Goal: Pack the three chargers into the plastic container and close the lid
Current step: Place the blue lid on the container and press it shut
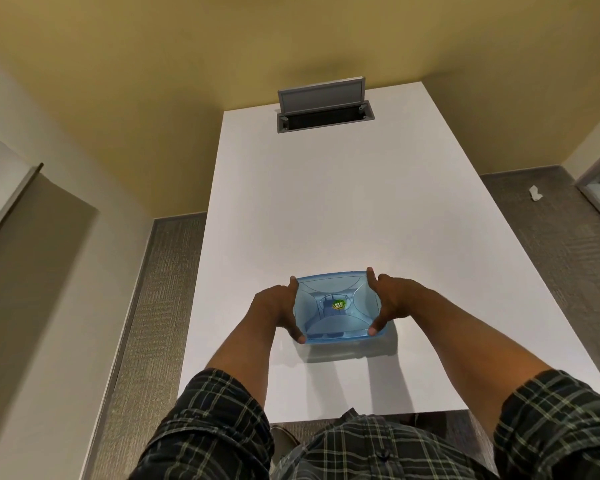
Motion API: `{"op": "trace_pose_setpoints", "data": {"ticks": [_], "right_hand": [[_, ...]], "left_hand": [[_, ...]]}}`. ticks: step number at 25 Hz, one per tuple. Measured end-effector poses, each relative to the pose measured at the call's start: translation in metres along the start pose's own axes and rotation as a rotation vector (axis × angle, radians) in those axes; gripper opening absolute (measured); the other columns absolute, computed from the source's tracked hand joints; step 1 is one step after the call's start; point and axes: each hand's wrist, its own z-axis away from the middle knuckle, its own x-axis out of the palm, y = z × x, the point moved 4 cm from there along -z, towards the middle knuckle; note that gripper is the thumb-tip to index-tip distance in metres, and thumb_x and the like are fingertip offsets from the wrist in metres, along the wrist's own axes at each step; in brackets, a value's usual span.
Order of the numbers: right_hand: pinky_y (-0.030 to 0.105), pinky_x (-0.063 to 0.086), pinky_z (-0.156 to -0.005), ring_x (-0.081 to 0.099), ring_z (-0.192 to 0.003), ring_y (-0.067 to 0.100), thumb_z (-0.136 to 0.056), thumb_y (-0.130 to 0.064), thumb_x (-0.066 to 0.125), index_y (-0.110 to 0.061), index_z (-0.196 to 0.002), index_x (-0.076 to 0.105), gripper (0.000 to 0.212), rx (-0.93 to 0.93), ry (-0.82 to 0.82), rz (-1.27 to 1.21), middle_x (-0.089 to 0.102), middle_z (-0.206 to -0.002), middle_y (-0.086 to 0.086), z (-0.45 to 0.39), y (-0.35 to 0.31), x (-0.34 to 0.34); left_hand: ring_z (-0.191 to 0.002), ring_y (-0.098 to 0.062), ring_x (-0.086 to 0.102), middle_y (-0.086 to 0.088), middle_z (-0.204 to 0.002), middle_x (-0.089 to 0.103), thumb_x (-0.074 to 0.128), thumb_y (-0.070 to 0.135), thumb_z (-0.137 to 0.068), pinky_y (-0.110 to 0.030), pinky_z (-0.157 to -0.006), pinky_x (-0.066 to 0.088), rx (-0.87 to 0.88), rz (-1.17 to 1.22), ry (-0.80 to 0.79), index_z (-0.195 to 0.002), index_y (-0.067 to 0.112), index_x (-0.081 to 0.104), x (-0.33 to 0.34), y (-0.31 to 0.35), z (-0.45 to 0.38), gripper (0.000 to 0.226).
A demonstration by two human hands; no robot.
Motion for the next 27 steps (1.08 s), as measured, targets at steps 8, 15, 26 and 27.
{"op": "trace_pose_setpoints", "data": {"ticks": [8, 15, 26, 27], "right_hand": [[0.041, 0.044, -0.103, 0.053, -0.128, 0.030, -0.047, -0.076, 0.082, -0.005, -0.151, -0.026, 0.166, 0.002, -0.023, 0.156, 0.040, -0.152, 0.014, 0.008, -0.009, 0.010], [0.040, 0.043, -0.104, 0.051, -0.131, 0.030, -0.048, -0.075, 0.083, -0.005, -0.151, -0.026, 0.165, -0.003, -0.007, 0.145, 0.040, -0.152, 0.012, 0.011, -0.015, 0.008], [0.040, 0.045, -0.101, 0.055, -0.126, 0.031, -0.045, -0.067, 0.089, -0.006, -0.151, -0.026, 0.168, -0.021, 0.020, 0.173, 0.044, -0.149, 0.010, 0.014, -0.010, 0.007], [0.039, 0.045, -0.102, 0.054, -0.127, 0.029, -0.044, -0.067, 0.089, -0.008, -0.152, -0.026, 0.168, -0.016, 0.022, 0.159, 0.043, -0.150, 0.008, 0.014, -0.009, 0.004]], "left_hand": [[-0.135, -0.032, 0.053, -0.013, -0.148, 0.051, 0.093, 0.058, -0.054, -0.043, -0.106, 0.048, 0.001, -0.090, 0.022, -0.160, 0.010, -0.010, 0.013, 0.006, -0.001, 0.156], [-0.123, -0.029, 0.061, -0.009, -0.135, 0.062, 0.092, 0.063, -0.049, -0.038, -0.095, 0.048, 0.014, -0.145, 0.127, -0.160, 0.009, 0.000, 0.016, 0.000, 0.003, 0.153], [-0.124, -0.031, 0.060, -0.011, -0.133, 0.062, 0.092, 0.061, -0.052, -0.038, -0.099, 0.044, 0.018, -0.163, 0.146, -0.160, 0.007, 0.003, 0.015, 0.001, 0.004, 0.150], [-0.124, -0.031, 0.060, -0.011, -0.133, 0.063, 0.092, 0.062, -0.052, -0.039, -0.099, 0.044, 0.019, -0.168, 0.152, -0.160, 0.007, 0.004, 0.013, 0.003, 0.004, 0.149]]}}
